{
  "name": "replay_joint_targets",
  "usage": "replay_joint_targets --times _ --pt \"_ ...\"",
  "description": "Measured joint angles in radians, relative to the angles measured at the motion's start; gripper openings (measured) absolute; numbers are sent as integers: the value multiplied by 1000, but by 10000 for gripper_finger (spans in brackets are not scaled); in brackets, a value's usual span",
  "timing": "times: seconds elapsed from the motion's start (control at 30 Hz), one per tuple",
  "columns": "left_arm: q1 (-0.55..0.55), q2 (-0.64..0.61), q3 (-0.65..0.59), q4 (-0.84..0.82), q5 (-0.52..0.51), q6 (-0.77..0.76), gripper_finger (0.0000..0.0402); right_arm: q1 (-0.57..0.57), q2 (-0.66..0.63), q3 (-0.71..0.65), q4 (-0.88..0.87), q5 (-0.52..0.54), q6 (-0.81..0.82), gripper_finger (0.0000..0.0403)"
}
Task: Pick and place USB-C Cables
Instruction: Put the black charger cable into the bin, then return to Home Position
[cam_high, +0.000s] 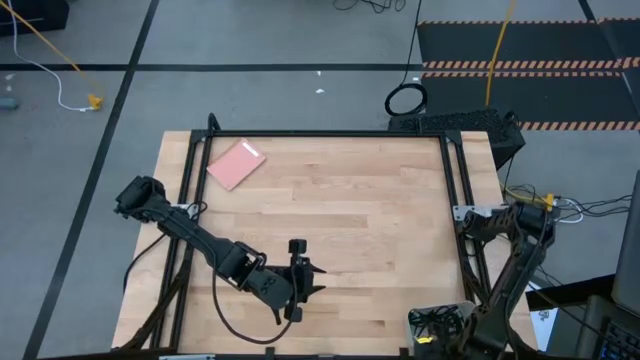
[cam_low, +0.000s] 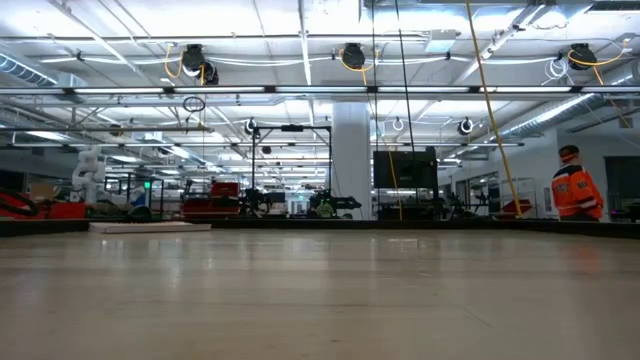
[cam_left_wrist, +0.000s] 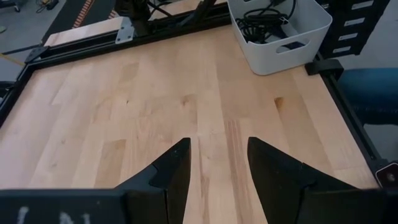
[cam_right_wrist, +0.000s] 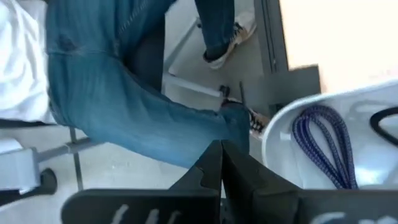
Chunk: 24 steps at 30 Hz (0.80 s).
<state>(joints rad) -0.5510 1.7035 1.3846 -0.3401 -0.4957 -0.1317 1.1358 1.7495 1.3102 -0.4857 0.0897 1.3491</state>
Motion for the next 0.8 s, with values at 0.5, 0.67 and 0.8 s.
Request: replay_joint_targets --times 0.5,0.67,0.8 --pt "0 0 0 1 0 19 161 -15 4 0 -118 -14 -3 0" --pt "0 0 0 1 0 29 161 -15 -25 0 -99 47 -71 0" --pt "1 0 0 3 -3 57 161 -34 -85 0 -96 213 -233 0"
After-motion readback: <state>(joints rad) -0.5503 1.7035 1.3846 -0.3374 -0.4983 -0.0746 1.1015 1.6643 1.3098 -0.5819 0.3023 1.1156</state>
